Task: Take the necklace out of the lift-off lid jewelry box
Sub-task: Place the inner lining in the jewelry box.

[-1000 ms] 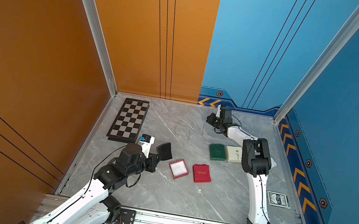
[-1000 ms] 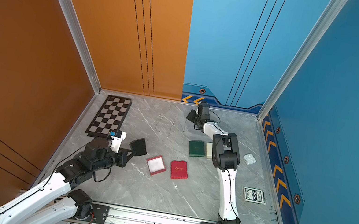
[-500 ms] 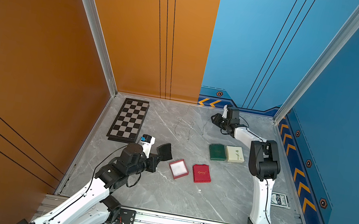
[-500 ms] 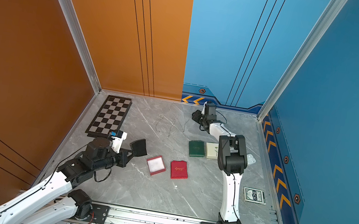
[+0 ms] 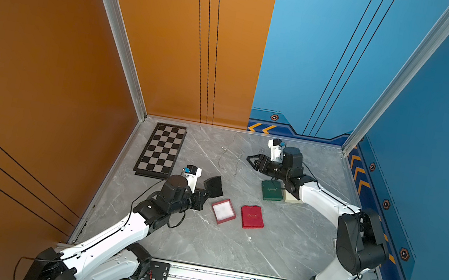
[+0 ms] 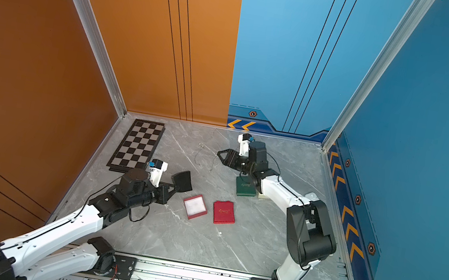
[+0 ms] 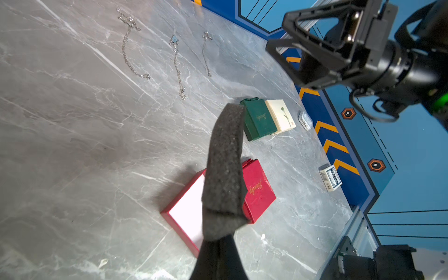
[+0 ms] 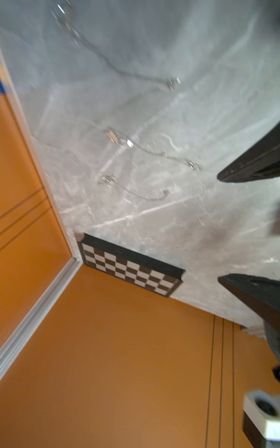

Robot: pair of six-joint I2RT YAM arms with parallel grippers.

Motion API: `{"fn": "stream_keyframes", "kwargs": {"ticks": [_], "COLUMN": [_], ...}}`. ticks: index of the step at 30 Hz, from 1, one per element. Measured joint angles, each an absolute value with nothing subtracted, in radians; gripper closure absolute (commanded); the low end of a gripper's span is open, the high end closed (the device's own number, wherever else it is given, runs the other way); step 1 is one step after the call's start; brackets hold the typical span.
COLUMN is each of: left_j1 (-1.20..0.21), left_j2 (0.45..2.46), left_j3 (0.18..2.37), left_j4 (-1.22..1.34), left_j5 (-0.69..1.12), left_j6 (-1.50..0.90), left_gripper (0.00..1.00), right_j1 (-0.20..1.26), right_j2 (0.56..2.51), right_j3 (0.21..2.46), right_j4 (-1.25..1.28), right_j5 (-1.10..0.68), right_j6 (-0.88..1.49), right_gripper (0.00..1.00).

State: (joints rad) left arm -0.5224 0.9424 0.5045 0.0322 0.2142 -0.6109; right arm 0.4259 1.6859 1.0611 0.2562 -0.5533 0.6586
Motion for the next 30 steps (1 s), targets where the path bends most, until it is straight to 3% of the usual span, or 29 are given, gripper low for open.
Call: {"fn": "stream_keyframes", "kwargs": {"ticks": [7,20,24,30], "left_j1": [-0.561,-0.586,-0.588,-0.590], "left_j2": [1.010,1.019,1.020,1.029], "left_j3": [0.505,0.505,0.505,0.505], "left_j4": [0.124,0.177,0.177,0.177], "left_j5": [0.221,0.221,0.221,0.221], "left_j6": [-0.645,-0.664,-0.664,-0.664], "left_gripper": [1.00,1.00,1.00,1.00], "right_j1": [0.536,0.621,0.640,0.657], "right_j2": [1.633,1.608,1.607,1.598], "right_j3": [0.958,0.899,0.882,0.868], "right_j4": [0.307,0.387,0.398,0.398], "right_j5": [-0.601,-0.634,-0.642,-0.654], "right_j6": [0.690,0.698,0.701,0.706], "right_gripper": [0.31,0.40,0.50,0.77]}}
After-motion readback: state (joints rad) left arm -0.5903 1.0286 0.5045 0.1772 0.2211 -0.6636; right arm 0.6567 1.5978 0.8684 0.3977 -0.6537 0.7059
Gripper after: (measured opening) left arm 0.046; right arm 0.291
